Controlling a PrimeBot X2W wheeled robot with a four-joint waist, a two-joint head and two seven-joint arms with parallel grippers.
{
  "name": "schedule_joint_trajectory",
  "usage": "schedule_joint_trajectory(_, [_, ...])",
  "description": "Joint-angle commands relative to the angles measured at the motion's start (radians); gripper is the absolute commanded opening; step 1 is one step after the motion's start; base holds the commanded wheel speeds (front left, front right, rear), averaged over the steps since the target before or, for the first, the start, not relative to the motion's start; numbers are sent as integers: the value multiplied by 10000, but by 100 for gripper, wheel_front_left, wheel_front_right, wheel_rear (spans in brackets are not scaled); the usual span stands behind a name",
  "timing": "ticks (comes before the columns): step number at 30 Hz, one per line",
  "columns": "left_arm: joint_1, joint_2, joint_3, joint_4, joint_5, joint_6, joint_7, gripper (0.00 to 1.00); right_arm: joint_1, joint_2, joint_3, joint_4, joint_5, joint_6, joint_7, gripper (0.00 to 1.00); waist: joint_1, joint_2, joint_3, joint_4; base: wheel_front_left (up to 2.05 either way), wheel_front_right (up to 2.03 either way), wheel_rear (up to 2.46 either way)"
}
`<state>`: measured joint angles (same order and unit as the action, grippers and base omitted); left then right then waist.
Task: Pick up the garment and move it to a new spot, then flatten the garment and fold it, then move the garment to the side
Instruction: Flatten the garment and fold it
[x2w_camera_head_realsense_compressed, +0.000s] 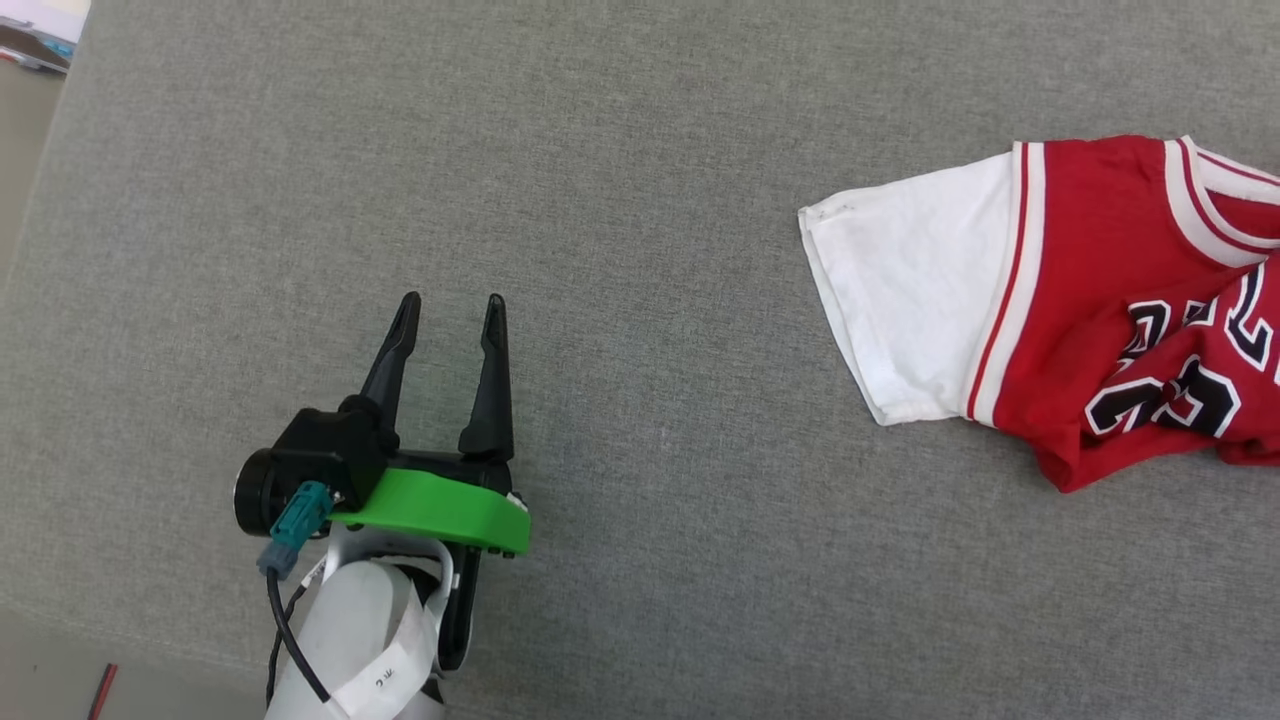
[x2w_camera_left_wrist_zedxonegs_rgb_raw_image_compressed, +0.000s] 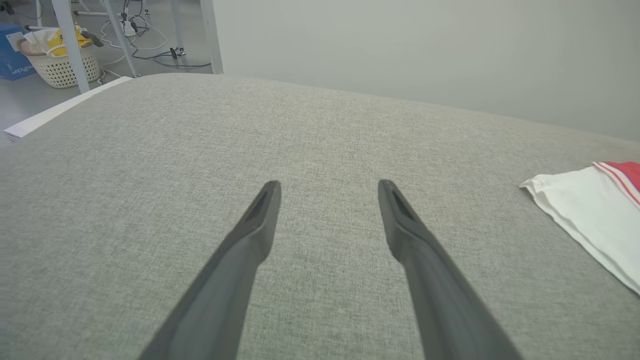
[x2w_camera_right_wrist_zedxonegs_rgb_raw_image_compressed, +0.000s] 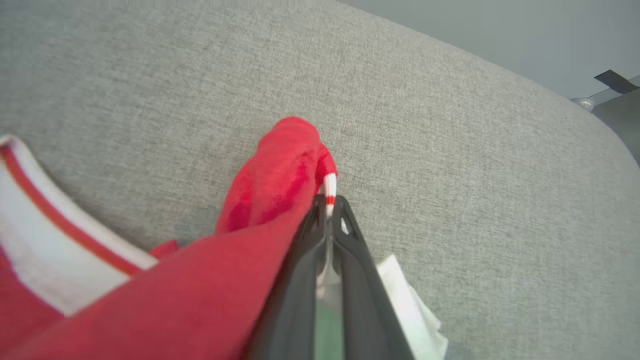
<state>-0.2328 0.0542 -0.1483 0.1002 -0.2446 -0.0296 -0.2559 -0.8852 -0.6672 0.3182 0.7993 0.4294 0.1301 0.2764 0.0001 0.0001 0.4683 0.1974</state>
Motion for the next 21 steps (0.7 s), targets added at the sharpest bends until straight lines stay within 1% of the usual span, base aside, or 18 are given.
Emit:
schedule_joint_trajectory(1, [-151,-40,94,29,72,46,-59,100,-8,190,39,194,133,6,-358,100,-1,-1,-253,-80,0,0,0])
schedule_joint_trajectory(7, [165,-40,518,51,268,-61,-59,100,318,372,-400,328,-76,6,-2712,100,-1,-1,-1030,-420,0,0,0])
schedule_joint_trajectory(12, [241,-40,1053,24,654,-328,-59,100,921,772,-1070,-103,-539,6,-4530,100,-1,-1,-1574,-777,0,0,0])
schedule_joint_trajectory(14, [183,-23,1269,8,814,-458,-59,100,1262,1010,-1357,-465,-773,6,-4943,100,-1,-1,-1759,-898,0,0,0])
schedule_joint_trajectory(17, [-33,87,1453,5,937,-675,-59,100,1924,1444,-1784,-1251,-1031,6,-5208,100,-1,-1,-1941,-1035,0,0,0])
schedule_joint_trajectory(21, [-624,444,1375,119,918,-909,-59,100,2976,2070,-2524,-2653,-1463,6,-5336,100,-1,-1,-2092,-1199,0,0,0])
